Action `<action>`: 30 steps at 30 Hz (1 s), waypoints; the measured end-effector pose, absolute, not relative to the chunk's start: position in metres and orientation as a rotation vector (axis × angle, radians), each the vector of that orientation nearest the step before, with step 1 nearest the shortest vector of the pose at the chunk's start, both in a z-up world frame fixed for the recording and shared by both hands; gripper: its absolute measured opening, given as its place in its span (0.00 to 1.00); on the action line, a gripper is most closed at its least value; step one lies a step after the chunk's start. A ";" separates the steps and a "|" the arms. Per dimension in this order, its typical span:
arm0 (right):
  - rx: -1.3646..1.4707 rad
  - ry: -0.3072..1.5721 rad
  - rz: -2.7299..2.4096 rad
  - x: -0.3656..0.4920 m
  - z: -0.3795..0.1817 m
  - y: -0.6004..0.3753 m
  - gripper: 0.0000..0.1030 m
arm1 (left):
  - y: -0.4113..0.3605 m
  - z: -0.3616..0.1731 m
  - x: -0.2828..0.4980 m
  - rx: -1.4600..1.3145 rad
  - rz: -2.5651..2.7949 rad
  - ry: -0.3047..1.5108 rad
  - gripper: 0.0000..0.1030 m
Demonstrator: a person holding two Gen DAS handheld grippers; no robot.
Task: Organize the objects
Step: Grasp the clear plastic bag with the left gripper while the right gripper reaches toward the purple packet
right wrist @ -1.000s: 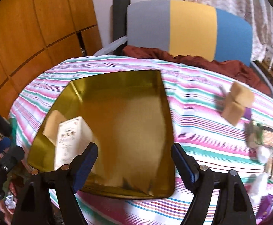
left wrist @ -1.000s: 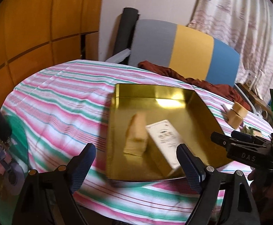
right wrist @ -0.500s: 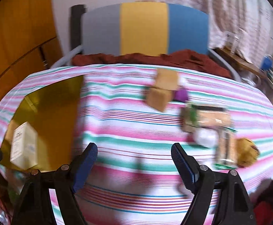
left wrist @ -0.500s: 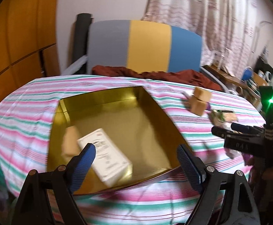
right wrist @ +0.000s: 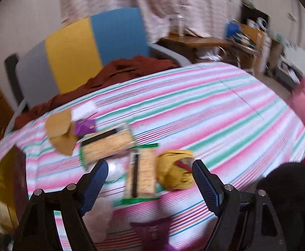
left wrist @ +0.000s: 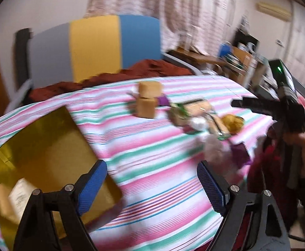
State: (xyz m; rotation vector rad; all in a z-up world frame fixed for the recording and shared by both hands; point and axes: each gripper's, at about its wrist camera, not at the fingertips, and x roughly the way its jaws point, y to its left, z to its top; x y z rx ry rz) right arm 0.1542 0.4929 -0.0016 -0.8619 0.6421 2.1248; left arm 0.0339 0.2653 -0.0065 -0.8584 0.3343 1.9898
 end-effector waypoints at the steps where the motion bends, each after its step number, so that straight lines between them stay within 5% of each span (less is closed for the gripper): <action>1: -0.843 0.683 2.121 0.157 -0.003 0.495 0.81 | 0.274 -0.009 0.036 -0.855 1.957 0.339 0.84; 8: -0.708 0.800 2.158 0.171 0.002 0.502 0.82 | 0.353 -0.043 0.040 -0.950 1.740 0.367 0.62; 19: -0.734 0.892 2.159 0.169 -0.007 0.506 0.82 | 0.428 -0.082 0.045 -1.050 1.630 0.423 0.56; 22: -0.746 0.883 2.154 0.167 -0.007 0.507 0.82 | 0.436 -0.096 0.042 -1.074 1.631 0.421 0.35; 30: -0.796 0.871 2.132 0.162 -0.012 0.507 0.82 | 0.395 -0.095 0.043 -1.007 1.742 0.392 0.32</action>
